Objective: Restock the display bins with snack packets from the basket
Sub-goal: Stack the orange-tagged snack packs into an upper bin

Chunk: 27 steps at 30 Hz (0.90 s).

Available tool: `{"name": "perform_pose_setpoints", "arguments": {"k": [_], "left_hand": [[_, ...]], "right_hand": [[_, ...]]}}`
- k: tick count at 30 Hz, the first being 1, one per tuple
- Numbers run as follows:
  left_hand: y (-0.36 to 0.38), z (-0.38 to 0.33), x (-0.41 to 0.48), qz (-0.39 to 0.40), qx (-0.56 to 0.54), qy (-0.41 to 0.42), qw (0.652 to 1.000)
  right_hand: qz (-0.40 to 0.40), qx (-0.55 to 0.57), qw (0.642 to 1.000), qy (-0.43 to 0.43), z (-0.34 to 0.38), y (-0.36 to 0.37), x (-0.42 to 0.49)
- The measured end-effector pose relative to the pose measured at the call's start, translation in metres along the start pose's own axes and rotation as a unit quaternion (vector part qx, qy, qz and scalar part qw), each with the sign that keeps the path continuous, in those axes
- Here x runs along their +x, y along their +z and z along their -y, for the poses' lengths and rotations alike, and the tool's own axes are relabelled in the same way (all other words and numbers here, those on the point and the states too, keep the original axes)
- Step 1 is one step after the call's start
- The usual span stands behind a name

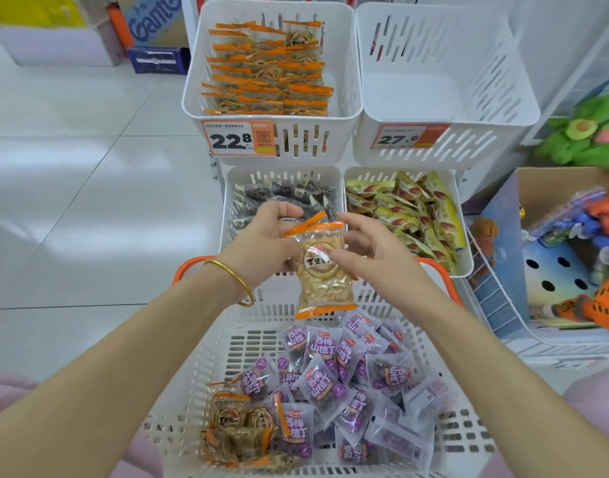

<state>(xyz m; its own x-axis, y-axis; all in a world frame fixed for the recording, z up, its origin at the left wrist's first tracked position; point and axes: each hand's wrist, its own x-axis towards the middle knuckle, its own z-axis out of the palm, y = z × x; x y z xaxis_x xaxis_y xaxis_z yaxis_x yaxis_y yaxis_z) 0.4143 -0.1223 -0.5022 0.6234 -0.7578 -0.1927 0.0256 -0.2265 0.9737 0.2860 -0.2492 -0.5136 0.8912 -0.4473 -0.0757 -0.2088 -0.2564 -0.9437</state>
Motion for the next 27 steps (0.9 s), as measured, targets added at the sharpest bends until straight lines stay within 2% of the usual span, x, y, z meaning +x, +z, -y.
{"name": "perform_pose_setpoints", "arguments": {"k": [2, 4, 6, 9, 12, 14, 16, 19, 21, 22, 24, 25, 27], "left_hand": [[0.001, -0.004, 0.002, 0.009, 0.054, 0.02, 0.998], [0.001, -0.009, 0.002, -0.002, 0.087, 0.042, 0.995], [0.0, -0.015, 0.002, -0.005, 0.086, 0.048, 0.995], [-0.007, -0.029, 0.013, 0.012, 0.094, 0.062, 0.994], [-0.018, -0.058, 0.038, 0.013, 0.169, 0.117, 0.979], [-0.021, -0.084, 0.057, 0.008, 0.192, 0.166, 0.967], [-0.021, -0.11, 0.077, -0.013, 0.194, 0.223, 0.955], [-0.029, -0.135, 0.111, -0.055, 0.217, 0.281, 0.933], [-0.042, -0.135, 0.136, -0.118, 0.271, 0.299, 0.907], [-0.049, -0.132, 0.148, -0.14, 0.338, 0.304, 0.88], [-0.057, -0.125, 0.172, -0.127, 0.49, 0.271, 0.819], [-0.057, -0.12, 0.18, -0.106, 0.541, 0.237, 0.8], [-0.055, -0.114, 0.192, -0.085, 0.573, 0.196, 0.791]], "right_hand": [[0.055, -0.034, 0.998, 0.003, 0.01, -0.008, 0.006], [0.078, -0.026, 0.997, -0.006, 0.022, -0.015, 0.012], [0.066, -0.008, 0.998, -0.02, 0.035, -0.022, 0.022], [0.051, -0.038, 0.998, -0.029, 0.053, -0.031, 0.04], [0.058, -0.083, 0.993, -0.054, 0.076, -0.044, 0.061], [0.056, -0.192, 0.974, -0.105, 0.096, -0.058, 0.079], [0.041, -0.311, 0.936, -0.159, 0.118, -0.07, 0.099], [-0.07, -0.36, 0.913, -0.179, 0.135, -0.088, 0.132], [-0.165, -0.348, 0.906, -0.174, 0.135, -0.099, 0.151], [-0.184, -0.339, 0.907, -0.169, 0.134, -0.103, 0.159], [-0.179, -0.343, 0.911, -0.146, 0.129, -0.103, 0.172], [-0.175, -0.353, 0.91, -0.13, 0.125, -0.1, 0.176], [-0.2, -0.35, 0.909, -0.107, 0.116, -0.092, 0.181]]}}
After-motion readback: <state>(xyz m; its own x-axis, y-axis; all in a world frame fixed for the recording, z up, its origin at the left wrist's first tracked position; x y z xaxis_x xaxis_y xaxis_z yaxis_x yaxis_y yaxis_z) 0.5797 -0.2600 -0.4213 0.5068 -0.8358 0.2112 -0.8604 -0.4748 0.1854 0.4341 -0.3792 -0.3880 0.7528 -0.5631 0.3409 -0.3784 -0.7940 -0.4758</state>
